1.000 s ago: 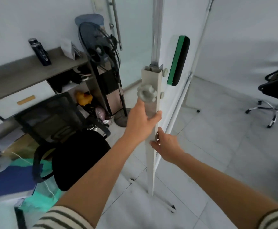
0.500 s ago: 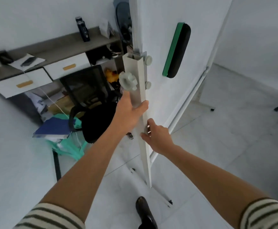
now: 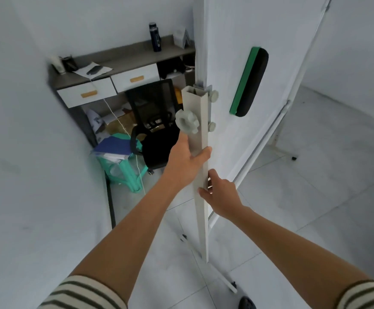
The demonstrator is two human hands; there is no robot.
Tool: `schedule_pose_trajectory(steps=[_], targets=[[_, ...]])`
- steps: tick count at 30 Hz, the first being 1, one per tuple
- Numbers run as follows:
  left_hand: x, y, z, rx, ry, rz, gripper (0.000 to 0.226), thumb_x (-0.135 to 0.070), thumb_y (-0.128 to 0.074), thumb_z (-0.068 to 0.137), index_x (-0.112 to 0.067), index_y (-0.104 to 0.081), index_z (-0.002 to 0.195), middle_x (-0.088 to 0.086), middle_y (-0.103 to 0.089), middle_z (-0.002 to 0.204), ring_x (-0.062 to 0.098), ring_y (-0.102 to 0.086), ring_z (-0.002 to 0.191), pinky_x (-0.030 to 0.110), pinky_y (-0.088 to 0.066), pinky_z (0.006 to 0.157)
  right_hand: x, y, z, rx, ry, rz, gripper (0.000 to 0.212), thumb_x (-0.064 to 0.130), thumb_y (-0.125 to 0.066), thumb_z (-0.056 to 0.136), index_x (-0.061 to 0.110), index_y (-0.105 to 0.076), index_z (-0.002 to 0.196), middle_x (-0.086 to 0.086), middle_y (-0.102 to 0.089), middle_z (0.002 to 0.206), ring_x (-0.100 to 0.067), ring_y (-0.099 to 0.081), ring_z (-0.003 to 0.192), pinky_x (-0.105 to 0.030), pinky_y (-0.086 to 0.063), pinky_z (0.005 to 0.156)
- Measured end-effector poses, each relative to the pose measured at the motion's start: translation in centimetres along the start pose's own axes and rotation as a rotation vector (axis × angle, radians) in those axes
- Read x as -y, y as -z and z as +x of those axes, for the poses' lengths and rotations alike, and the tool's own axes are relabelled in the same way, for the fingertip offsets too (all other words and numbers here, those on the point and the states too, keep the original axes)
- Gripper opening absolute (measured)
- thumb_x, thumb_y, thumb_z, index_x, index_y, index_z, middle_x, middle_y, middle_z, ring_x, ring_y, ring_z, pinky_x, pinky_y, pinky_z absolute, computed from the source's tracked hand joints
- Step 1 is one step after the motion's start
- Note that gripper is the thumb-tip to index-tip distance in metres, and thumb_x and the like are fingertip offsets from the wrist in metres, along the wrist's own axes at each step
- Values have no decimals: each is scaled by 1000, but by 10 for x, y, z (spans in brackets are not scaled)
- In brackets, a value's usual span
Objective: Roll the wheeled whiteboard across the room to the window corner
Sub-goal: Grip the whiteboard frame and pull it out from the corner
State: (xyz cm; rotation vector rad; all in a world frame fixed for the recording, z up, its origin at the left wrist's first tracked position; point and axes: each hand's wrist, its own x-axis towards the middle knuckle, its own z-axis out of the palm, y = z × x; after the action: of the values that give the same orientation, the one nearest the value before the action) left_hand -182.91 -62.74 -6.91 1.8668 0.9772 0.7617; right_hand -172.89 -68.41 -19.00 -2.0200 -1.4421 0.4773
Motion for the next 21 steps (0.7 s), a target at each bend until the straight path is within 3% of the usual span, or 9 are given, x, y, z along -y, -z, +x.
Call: schedule_pose_trajectory(steps=[3,6,9,12,18,21], targets=[[1,23,-38,3,5,23,52,-24,-65,88,-15,-41,133,-23,-54,95,-2,-58,85,6,-44,76,21,-15,-32,9,9,0,31,32,-60,87,12,-41,101,-4,-71,93,-32,-68,80,-44,-54,74],[5,39,-79,-15,39,24,54,-25,-65,88,-13,-41,134,-16,-56,99,3,-57,88,18,-44,84,41,-29,-69,21,19,10,31,32,-61,86,13,-40,99,-4,-71,92,-32,-67,81,-44,-54,74],[8,50,-122,-51,73,65,47,-24,-65,88,-9,-44,127,-23,-49,87,-2,-53,79,14,-41,75,55,-41,-107,57,31,54,32,33,-62,84,15,-42,101,-2,-71,95,-30,-67,84,-43,-53,78],[6,61,-160,-121,89,75,43,-23,-66,87,-4,-48,121,-15,-51,84,7,-54,82,11,-42,68,70,-47,-137,91,60,80,32,34,-62,82,16,-44,102,-2,-72,94,-30,-66,84,-43,-52,79],[-3,70,-246,-262,192,58,45,-24,-67,81,-5,-51,118,4,-61,102,26,-64,101,40,-54,89,89,-61,-207,153,176,107,29,34,-62,80,18,-44,97,-2,-71,92,-29,-66,80,-35,-48,71],[-7,66,-293,-378,226,48,33,-17,-67,80,-10,-49,107,4,-59,93,21,-62,89,45,-56,88,96,-65,-246,185,267,105,31,34,-62,80,17,-45,100,-4,-71,90,-30,-67,78,-33,-46,67]])
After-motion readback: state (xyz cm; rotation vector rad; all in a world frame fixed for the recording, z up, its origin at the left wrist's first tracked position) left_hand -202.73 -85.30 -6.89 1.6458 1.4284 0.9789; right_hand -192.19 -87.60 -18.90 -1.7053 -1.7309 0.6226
